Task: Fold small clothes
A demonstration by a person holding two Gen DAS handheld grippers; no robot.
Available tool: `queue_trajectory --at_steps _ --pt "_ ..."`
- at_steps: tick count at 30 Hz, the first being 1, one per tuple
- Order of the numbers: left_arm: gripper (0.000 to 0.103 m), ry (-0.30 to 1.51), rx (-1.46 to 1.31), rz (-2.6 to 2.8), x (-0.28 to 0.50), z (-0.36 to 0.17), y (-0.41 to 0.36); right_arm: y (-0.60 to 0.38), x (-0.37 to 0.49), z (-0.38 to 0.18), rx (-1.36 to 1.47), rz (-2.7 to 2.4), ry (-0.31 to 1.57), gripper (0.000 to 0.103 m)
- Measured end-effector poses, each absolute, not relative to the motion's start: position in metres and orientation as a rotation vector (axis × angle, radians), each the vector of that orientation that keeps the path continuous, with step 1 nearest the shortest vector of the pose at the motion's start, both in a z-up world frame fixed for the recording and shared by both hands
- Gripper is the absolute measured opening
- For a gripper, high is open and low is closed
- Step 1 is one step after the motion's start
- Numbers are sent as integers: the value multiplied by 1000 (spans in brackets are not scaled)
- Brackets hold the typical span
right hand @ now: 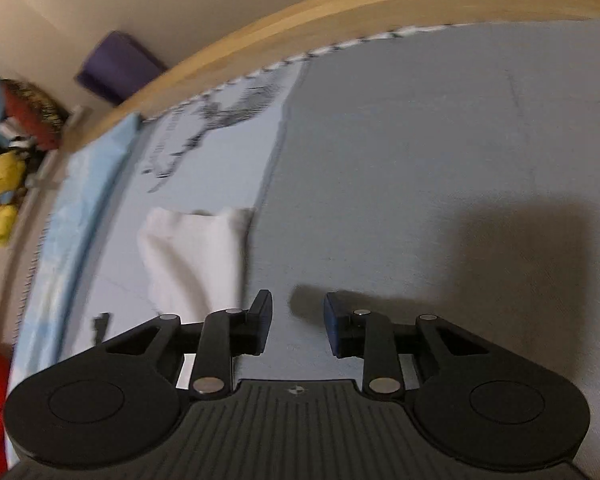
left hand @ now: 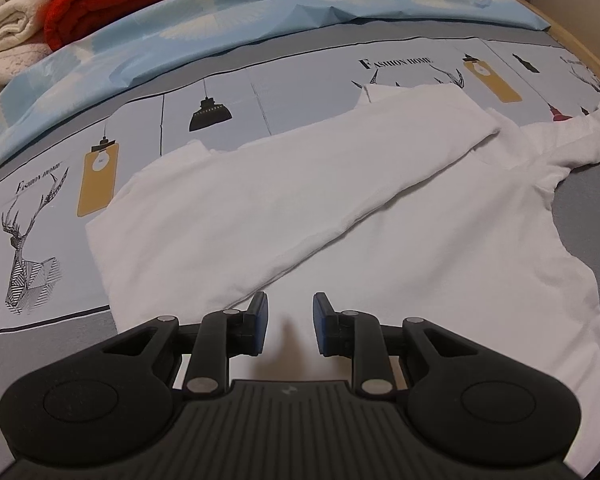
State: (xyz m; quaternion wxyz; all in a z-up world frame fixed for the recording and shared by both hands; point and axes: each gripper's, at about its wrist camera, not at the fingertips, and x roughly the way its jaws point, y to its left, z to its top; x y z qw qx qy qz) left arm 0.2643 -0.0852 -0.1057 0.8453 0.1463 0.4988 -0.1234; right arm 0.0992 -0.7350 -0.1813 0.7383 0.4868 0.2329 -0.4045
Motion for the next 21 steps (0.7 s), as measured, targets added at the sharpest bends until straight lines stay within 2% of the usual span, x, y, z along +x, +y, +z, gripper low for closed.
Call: queue_trajectory --at_steps 3,9,10,11,12,16,17,20,21 --pt "27 1059 320 -262 263 -109 -86 -739 113 -186 1037 -812 511 39" --pt "28 1072 339 -253 261 -114 -84 -742 144 -195 936 -809 491 39" --pt "28 1073 341 -253 261 -114 -83 -744 151 -195 926 -802 492 35" --pt "28 1073 340 -253 262 -114 -83 -745 155 -196 916 -797 496 7" --pt "28 1074 337 -251 263 -114 -82 -744 159 -195 903 -787 506 1" --pt "28 1067 321 -253 267 -111 -81 -725 149 -153 701 -932 304 0" --pt "28 1065 318 -255 267 -110 -81 -726 148 -149 695 -971 302 1" --pt "28 1057 304 -262 267 -107 -80 -742 145 -170 758 -1207 540 6" --pt "28 1056 300 -262 267 -106 -79 -746 139 -180 803 -1256 580 1"
